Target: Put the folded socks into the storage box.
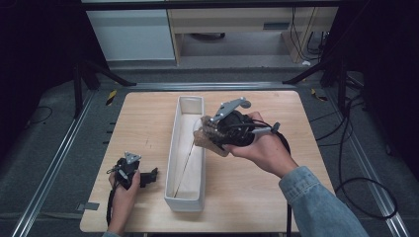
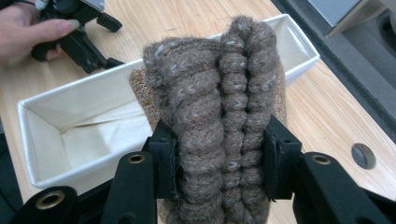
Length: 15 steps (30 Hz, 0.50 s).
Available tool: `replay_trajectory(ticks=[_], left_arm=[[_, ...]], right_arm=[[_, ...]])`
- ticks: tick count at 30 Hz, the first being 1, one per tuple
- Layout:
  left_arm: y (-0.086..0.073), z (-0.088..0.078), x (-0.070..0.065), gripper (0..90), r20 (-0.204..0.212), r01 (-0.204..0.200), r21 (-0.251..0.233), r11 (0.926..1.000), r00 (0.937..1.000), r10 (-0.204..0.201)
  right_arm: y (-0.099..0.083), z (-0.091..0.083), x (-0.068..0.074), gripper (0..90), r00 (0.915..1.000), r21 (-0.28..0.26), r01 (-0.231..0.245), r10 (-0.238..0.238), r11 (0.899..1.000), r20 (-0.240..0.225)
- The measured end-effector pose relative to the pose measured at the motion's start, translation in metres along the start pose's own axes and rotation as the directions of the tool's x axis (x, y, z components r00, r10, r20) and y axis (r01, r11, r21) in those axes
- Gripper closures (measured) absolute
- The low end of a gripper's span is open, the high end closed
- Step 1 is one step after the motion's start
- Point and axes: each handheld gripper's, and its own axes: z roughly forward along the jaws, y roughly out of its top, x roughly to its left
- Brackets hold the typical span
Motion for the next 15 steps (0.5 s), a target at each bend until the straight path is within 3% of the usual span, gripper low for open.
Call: replay_trajectory(ticks=[15], left_arm=[[0.000, 0.000, 0.000, 0.0, -0.001, 0.000, -0.002, 1.0000, 1.0000, 0.000]], right_arm=[[0.022, 0.014, 0.020, 55.9, 0.9978, 0.003, 0.045, -0.045, 0.999, -0.049]])
